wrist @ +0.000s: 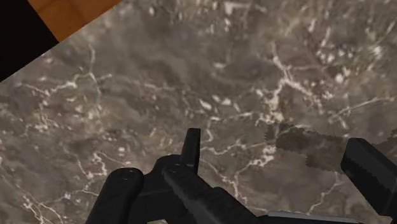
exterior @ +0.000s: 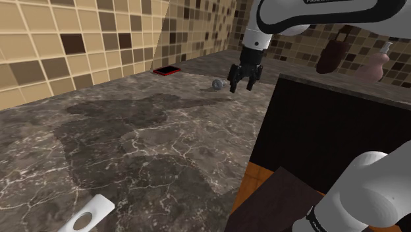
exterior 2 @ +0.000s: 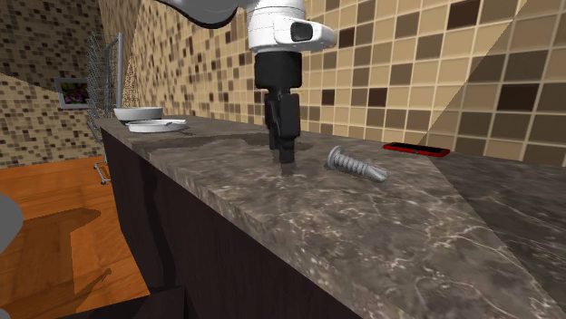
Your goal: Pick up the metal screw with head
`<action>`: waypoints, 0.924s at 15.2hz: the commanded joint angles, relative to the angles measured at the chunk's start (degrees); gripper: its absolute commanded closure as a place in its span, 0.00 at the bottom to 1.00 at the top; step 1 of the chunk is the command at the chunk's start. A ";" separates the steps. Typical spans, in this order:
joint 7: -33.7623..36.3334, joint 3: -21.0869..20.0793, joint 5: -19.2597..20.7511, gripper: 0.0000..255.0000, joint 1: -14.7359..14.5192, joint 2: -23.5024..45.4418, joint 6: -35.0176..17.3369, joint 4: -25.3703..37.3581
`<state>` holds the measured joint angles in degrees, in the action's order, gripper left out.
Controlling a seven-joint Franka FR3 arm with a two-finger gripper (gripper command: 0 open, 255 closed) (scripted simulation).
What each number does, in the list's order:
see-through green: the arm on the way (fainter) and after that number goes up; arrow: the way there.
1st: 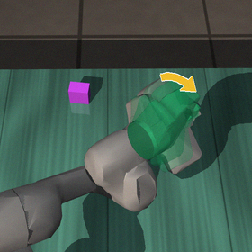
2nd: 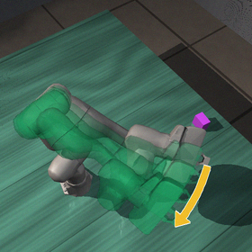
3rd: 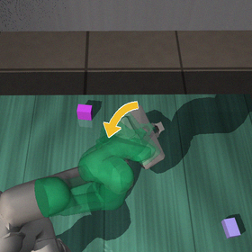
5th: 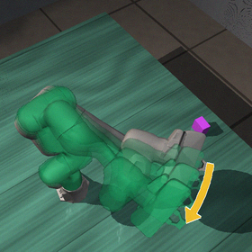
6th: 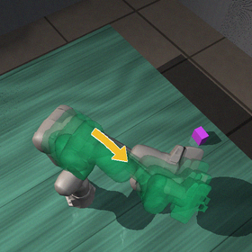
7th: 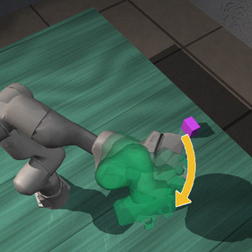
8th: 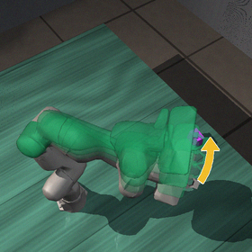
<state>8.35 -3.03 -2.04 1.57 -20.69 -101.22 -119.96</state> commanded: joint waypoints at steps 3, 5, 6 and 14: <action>2.22 0.44 -1.91 0.00 0.51 7.09 -3.29 6.93; 3.22 0.70 -2.86 0.00 0.74 10.45 -4.49 10.63; 3.70 0.86 -3.35 0.00 0.85 12.14 -5.01 12.56; 4.05 1.07 -4.35 0.00 1.01 14.84 -10.38 11.17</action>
<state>12.58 -2.01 -6.34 2.55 -5.76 -110.66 -107.79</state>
